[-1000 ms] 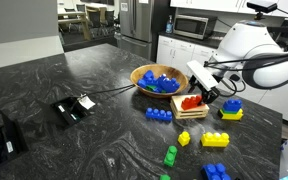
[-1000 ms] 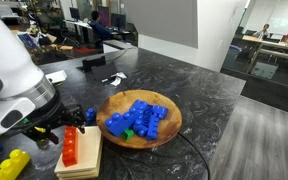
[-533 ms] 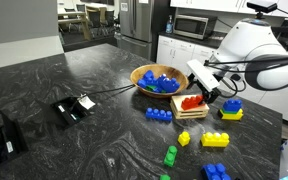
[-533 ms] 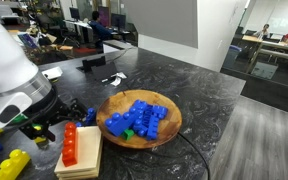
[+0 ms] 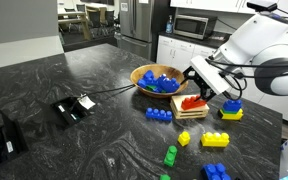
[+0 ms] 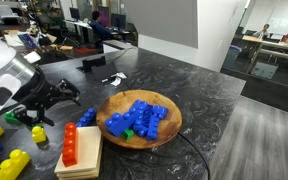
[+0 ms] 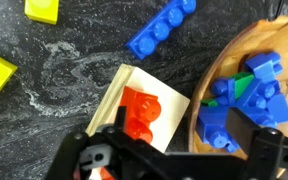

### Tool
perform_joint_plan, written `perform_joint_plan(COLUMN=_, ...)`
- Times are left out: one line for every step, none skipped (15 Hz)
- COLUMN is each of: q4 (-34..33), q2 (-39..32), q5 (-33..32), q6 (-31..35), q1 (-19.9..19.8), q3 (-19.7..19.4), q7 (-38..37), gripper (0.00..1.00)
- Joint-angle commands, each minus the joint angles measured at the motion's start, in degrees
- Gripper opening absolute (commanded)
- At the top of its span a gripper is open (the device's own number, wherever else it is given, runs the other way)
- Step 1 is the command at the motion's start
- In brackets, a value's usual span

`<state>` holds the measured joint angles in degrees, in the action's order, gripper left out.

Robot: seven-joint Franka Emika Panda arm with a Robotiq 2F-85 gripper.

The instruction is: Take the orange legos and put them on the wooden boards

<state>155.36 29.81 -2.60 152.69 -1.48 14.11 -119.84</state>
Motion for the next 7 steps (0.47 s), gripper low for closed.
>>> perform_joint_plan(q4=1.0, q2=-1.4, q5=3.1, q6=2.6, q1=5.7, q3=-3.2, q7=11.4, gripper=1.0)
perform_joint_plan(q4=0.5, q2=-0.3, q5=2.0, q6=0.6, q1=2.0, q3=0.1, q7=6.1, gripper=1.0)
perform_joint_plan(q4=0.8, q2=-0.5, q5=2.9, q6=0.6, q1=3.2, q3=-0.4, q7=8.4, gripper=1.0)
perform_joint_plan(q4=0.8, q2=-0.7, q5=3.2, q6=0.7, q1=3.7, q3=-0.8, q7=9.6, gripper=1.0)
perform_joint_plan(q4=0.8, q2=-0.9, q5=3.3, q6=0.8, q1=3.9, q3=-1.0, q7=10.2, gripper=1.0)
perform_joint_plan(q4=0.8, q2=-0.9, q5=3.3, q6=0.8, q1=3.9, q3=-1.2, q7=10.5, gripper=1.0)
perform_joint_plan(q4=0.8, q2=-0.9, q5=3.3, q6=0.8, q1=3.9, q3=-1.3, q7=10.7, gripper=1.0)
